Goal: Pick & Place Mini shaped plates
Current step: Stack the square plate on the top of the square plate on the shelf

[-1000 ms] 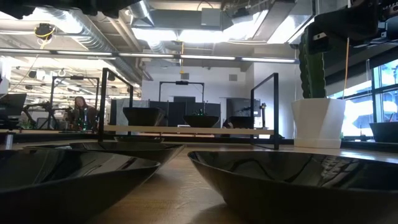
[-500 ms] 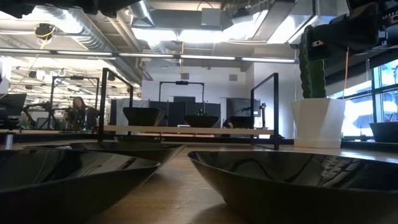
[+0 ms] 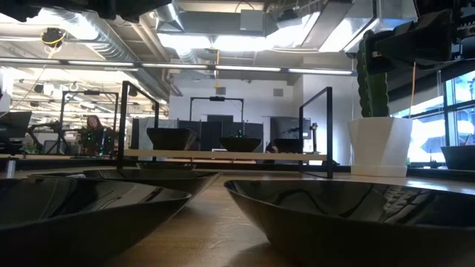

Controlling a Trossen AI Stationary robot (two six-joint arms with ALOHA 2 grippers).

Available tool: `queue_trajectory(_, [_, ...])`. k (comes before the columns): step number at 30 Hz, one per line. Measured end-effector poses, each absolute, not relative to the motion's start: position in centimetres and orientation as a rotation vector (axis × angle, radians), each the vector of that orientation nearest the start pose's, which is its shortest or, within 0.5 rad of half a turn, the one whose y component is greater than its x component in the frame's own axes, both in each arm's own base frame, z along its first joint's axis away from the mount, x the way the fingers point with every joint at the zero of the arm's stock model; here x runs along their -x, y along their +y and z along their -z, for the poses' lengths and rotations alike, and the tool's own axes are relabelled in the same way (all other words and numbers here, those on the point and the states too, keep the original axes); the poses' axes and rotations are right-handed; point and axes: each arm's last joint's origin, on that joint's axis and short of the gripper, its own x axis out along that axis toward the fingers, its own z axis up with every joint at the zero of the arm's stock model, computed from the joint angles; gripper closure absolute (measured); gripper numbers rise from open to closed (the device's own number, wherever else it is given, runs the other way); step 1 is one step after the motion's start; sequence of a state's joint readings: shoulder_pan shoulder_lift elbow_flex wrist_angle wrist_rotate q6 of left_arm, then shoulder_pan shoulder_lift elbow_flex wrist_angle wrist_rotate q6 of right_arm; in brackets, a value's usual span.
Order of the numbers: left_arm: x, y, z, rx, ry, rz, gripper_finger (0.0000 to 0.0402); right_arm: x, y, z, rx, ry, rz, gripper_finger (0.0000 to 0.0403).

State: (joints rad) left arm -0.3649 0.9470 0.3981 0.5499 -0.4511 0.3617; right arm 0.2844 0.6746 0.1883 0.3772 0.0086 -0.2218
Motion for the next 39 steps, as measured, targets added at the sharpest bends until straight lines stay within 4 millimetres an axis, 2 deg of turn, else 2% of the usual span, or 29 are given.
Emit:
queue_trajectory(29, [-19.1,-6.0,-24.1,-0.361,0.015,-0.085,0.0395,-14.9,4.3,-19.6,0.232,0.075,-0.287,0.0391])
queue_trajectory(32, [-19.1,-6.0,-24.1,-0.361,0.015,-0.085,0.0393,-15.3,4.6,-20.0,0.204,0.07,-0.313,0.0391])
queue_trajectory(35, [-19.1,-6.0,-24.1,-0.361,0.015,-0.085,0.0396,-16.1,5.3,-21.2,0.162,0.068,-0.376,0.0391])
queue_trajectory(39, [-19.1,-6.0,-24.1,-0.346,0.015,-0.085,0.0397,-17.4,6.2,-21.9,0.167,0.152,-0.379,0.0391])
